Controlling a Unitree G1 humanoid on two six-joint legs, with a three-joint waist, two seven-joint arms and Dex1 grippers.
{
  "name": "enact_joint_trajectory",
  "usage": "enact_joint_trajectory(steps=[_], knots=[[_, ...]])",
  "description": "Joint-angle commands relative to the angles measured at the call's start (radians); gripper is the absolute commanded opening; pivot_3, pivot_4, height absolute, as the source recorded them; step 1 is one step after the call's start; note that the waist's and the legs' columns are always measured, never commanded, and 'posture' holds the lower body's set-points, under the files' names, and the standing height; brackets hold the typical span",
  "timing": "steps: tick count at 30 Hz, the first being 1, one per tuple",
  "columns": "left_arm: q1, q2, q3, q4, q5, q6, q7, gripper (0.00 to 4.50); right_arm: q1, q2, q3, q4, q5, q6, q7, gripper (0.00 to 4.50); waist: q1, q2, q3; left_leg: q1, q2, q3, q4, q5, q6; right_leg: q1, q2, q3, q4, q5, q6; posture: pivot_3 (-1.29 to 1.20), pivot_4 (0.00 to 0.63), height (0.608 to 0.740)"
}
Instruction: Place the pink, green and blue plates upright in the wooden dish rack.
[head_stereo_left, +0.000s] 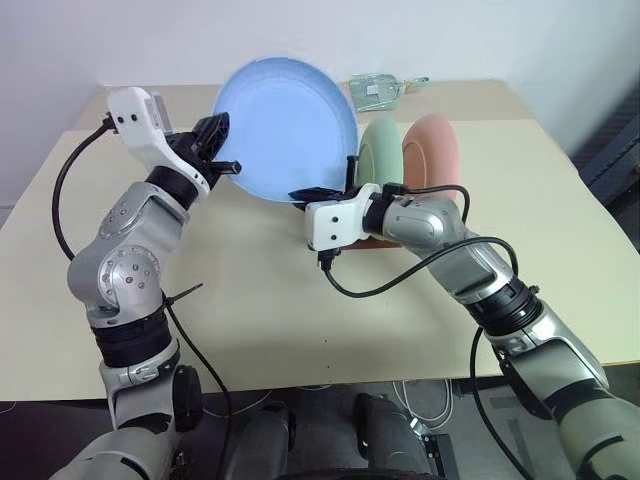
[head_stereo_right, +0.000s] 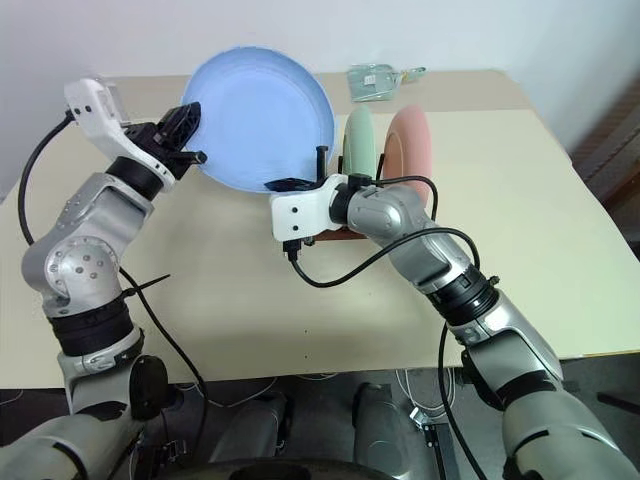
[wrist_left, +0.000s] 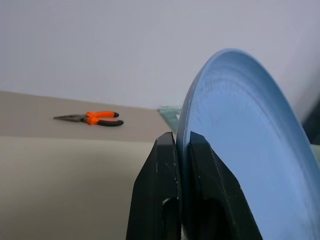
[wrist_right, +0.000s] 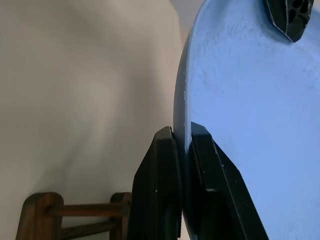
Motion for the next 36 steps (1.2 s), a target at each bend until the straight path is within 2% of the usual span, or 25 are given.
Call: enact_joint_trajectory(steps=[1, 2, 3, 7, 9, 11, 15, 22, 35, 36], knots=[[-0.056, 0.084, 0.143, 0.124, 0.113, -0.204, 0.099, 2.05, 0.008, 0.052, -0.106, -0.073, 0.094, 0.017, -0.014, 0.0, -0.004, 0.0, 0.0, 0.0, 0.0, 0.0, 0.0, 0.0, -0.001, 0.0, 0.001, 0.0, 0.0, 0.0, -0.001, 0.0, 0.15, 0.74], [-0.036, 0.127, 0.134, 0.157, 0.168, -0.261, 0.089, 2.5, 0.014, 0.082, -0.136, -0.094, 0.149, 0.038, -0.011, 0.0, -0.009, 0.0, 0.0, 0.0, 0.001, 0.0, -0.001, 0.001, -0.001, -0.001, 0.001, 0.0, 0.0, 0.001, -0.001, 0.0, 0.15, 0.74], [-0.02, 0.154, 0.12, 0.177, 0.201, -0.299, 0.078, 2.5, 0.018, 0.102, -0.156, -0.108, 0.182, 0.053, -0.007, 0.0, -0.012, 0.0, 0.0, 0.001, 0.001, 0.0, -0.002, 0.001, -0.001, -0.002, 0.002, 0.001, 0.0, 0.001, -0.002, 0.0, 0.15, 0.74], [0.155, 0.256, -0.039, 0.202, 0.339, -0.46, -0.103, 2.5, 0.022, 0.227, -0.303, -0.238, 0.488, 0.302, 0.005, 0.0, 0.0, 0.001, -0.001, 0.001, 0.001, 0.0, -0.005, 0.001, -0.002, -0.003, 0.003, 0.002, 0.0, 0.002, -0.002, 0.0, 0.15, 0.74], [0.267, 0.265, -0.129, 0.174, 0.363, -0.505, -0.208, 2.5, 0.024, 0.29, -0.399, -0.326, 0.72, 0.51, -0.03, 0.0, 0.009, 0.0, -0.001, 0.0, 0.001, -0.002, -0.004, 0.0, 0.0, -0.002, 0.002, 0.001, -0.001, 0.002, -0.003, 0.0, 0.15, 0.74], [0.363, 0.249, -0.195, 0.134, 0.337, -0.513, -0.304, 2.5, 0.037, 0.372, -0.496, -0.377, 0.936, 0.696, -0.136, 0.0, 0.013, 0.0, -0.001, 0.0, 0.0, -0.003, -0.004, -0.002, 0.003, -0.001, 0.001, 0.001, -0.001, 0.002, -0.004, 0.0, 0.15, 0.74], [0.49, 0.268, -0.308, 0.075, 0.34, -0.536, -0.459, 2.5, 0.056, 0.477, -0.604, -0.398, 1.141, 0.909, -0.37, 0.0, 0.009, 0.001, 0.0, 0.0, 0.001, -0.004, -0.003, -0.002, 0.003, -0.004, 0.002, 0.001, 0.0, 0.002, -0.007, 0.0, 0.15, 0.74], [0.536, 0.267, -0.345, 0.039, 0.312, -0.505, -0.558, 2.5, 0.063, 0.536, -0.673, -0.377, 1.251, 1.013, -0.616, 0.0, -0.006, 0.006, 0.0, 0.001, 0.002, -0.003, -0.005, -0.002, 0.003, -0.006, 0.004, 0.001, 0.002, 0.003, -0.006, 0.0, 0.15, 0.74], [0.525, 0.249, -0.375, 0.045, 0.347, -0.511, -0.565, 2.5, 0.033, 0.534, -0.731, -0.251, 1.328, 1.031, -0.815, 0.0, -0.006, 0.007, -0.001, 0.001, 0.002, -0.002, -0.005, -0.001, 0.003, -0.005, 0.004, 0.001, 0.002, 0.003, -0.006, 0.0, 0.15, 0.74], [0.526, 0.247, -0.379, 0.044, 0.35, -0.512, -0.565, 2.54, 0.027, 0.526, -0.727, -0.241, 1.324, 1.031, -0.814, 0.35, -0.006, 0.007, -0.001, 0.001, 0.002, -0.002, -0.005, -0.001, 0.003, -0.005, 0.004, 0.002, 0.002, 0.003, -0.006, 0.0, 0.15, 0.74]])
